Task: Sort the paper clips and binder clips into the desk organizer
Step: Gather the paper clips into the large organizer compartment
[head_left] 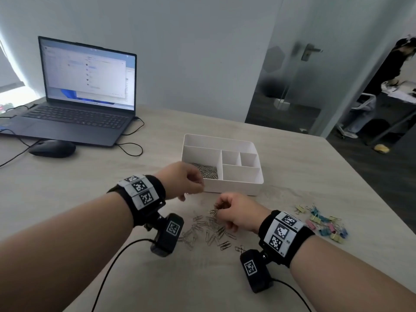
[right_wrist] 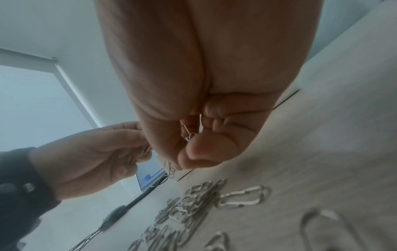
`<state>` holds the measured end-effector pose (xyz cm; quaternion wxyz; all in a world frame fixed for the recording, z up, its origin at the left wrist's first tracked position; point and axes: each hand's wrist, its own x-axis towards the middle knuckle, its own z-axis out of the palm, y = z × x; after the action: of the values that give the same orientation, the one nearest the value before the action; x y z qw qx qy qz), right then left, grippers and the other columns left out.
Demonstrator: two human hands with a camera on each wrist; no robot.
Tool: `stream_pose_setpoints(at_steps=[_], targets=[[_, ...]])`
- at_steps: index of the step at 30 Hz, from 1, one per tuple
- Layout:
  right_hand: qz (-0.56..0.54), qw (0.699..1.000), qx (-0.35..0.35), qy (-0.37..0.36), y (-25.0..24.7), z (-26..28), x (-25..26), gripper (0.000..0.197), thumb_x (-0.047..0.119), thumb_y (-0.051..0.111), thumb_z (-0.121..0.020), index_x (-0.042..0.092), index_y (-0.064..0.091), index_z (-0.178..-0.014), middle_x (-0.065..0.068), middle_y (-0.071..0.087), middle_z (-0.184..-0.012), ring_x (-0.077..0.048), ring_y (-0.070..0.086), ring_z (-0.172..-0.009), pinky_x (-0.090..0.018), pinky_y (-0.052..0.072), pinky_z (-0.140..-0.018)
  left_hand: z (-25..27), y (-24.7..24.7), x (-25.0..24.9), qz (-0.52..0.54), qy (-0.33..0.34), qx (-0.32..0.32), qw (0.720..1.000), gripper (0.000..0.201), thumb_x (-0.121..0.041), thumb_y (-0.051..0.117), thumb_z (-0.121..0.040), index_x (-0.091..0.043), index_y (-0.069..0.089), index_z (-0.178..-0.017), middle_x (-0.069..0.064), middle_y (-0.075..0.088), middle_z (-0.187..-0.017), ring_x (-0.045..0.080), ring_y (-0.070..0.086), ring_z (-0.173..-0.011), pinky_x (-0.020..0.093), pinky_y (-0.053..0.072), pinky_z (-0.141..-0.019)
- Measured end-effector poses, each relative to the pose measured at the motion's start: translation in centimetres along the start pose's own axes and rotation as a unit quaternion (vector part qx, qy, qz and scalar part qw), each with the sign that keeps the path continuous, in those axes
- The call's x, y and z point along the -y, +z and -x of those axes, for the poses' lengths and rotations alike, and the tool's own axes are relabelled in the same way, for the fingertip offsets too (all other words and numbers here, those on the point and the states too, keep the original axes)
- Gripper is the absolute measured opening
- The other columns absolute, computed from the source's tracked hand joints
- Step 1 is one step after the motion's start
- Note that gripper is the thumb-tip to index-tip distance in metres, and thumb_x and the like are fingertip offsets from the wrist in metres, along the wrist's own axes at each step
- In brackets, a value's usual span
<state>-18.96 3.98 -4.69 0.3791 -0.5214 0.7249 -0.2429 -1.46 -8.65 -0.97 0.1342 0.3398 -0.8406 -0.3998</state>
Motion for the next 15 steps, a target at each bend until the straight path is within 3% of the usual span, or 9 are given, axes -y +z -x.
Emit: stream_pose_setpoints(at_steps=[6,10,15], targets=[[-0.097,0.995,-0.022,-0.014,-0.4,-0.8,1.0,0.008,0.01,0.068,-0.089,0.013,0.061,-0.091,-0.01,0.057,-0.068,-0.017,0.057,-0.051,-0.025,0.046,-0.042,-2.9,-1.5,-0.7,-0.004,0.002,-0.098,0.995,0.005,-0.026,0.073,-0.083,-0.023,0.069,-0.084,-0.009,0.066,-0.076,0.014,0.063,-0.057,0.031,0.059,-0.057],[-0.157,0.985,-0.062,-0.038,-1.3,-1.7,2.7,0.01,0.004,0.067,-0.09,0.011,0.061,-0.089,-0.007,0.058,-0.065,-0.015,0.056,-0.049,-0.025,0.045,-0.042,-3.3,-1.3,0.0,0.017,0.001,-0.111,0.994,0.013,-0.025,0.071,-0.087,-0.025,0.069,-0.1,-0.014,0.069,-0.09,0.004,0.062,-0.056,0.02,0.052,-0.053],[-0.174,0.974,-0.133,-0.056,-2.8,-4.2,5.5,0.011,0.005,0.067,-0.09,0.012,0.059,-0.085,-0.008,0.058,-0.068,-0.015,0.055,-0.05,-0.024,0.047,-0.043,-2.0,-1.4,0.9,-0.002,0.002,-0.136,0.991,0.009,-0.02,0.067,-0.088,-0.029,0.069,-0.089,-0.02,0.064,-0.072,0.001,0.058,-0.054,0.018,0.046,-0.058]])
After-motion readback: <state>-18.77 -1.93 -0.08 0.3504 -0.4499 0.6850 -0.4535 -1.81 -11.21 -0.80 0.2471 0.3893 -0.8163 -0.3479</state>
